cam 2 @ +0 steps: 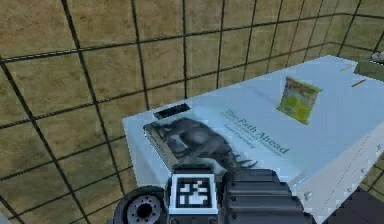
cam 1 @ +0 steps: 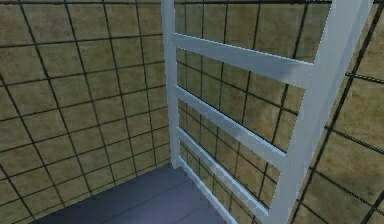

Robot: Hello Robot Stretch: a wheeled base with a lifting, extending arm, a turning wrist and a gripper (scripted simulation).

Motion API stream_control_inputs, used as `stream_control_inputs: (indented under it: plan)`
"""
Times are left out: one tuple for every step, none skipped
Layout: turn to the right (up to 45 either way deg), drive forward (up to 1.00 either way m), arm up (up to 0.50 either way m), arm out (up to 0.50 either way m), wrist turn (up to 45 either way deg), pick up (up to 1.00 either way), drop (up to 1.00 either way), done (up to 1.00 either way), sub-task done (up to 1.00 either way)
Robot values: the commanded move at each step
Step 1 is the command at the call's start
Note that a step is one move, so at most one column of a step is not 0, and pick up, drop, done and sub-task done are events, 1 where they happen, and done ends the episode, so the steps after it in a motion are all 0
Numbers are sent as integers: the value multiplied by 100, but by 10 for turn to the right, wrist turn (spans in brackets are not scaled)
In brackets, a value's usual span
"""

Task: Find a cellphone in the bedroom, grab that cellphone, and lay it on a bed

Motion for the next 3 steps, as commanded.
stream_control_inputs:
  plan:
    - [0, 0, 0, 38, 0, 0, 0, 0, 0]
    - [0, 0, 0, 0, 450, 0, 0, 0, 0]
    - [0, 0, 0, 0, 450, 0, 0, 0, 0]
